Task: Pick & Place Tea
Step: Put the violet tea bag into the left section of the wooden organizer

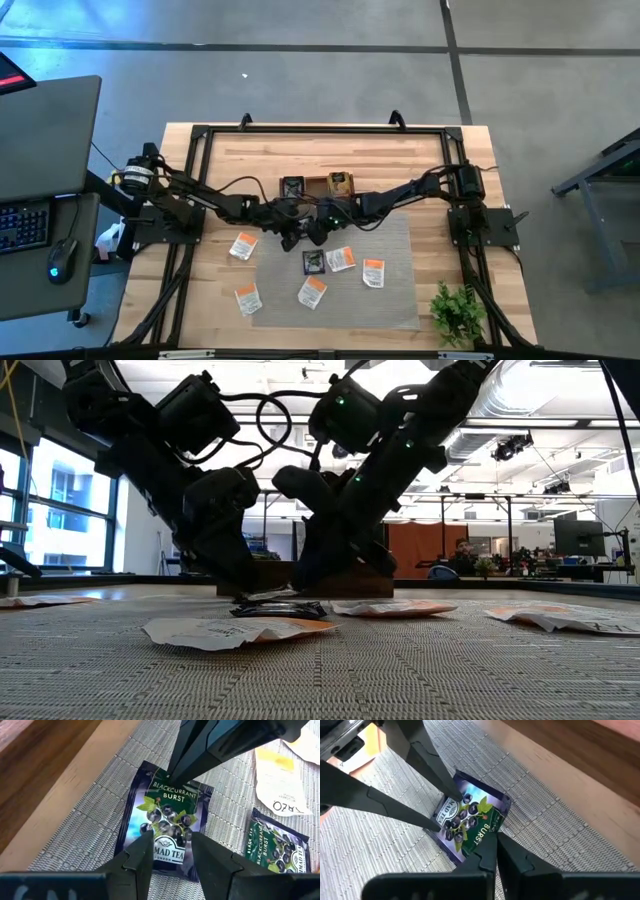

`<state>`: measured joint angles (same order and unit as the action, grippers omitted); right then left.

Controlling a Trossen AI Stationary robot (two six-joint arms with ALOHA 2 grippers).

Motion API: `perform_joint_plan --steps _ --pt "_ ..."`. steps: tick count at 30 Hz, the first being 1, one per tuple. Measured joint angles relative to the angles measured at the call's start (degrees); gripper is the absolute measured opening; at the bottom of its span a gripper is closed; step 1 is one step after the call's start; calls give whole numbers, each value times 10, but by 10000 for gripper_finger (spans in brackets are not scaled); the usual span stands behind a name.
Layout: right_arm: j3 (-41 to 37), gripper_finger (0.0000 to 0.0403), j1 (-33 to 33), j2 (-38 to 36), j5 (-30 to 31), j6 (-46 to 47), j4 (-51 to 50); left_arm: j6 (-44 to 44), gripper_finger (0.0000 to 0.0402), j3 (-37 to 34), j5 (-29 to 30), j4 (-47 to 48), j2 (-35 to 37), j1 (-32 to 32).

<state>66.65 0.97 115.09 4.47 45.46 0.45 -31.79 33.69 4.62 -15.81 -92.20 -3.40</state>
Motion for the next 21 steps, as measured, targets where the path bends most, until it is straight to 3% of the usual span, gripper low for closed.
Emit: perform_joint_plan --steps 4,11,21 --pt "0 3 5 0 -3 -30 -1 10 133 0 -3 3 5 0" --pt "0 2 26 -33 -18 -79 -7 43 133 0 -66 1 51 0" --pt "1 1 47 -97 41 -280 0 119 133 25 -83 15 106 0"
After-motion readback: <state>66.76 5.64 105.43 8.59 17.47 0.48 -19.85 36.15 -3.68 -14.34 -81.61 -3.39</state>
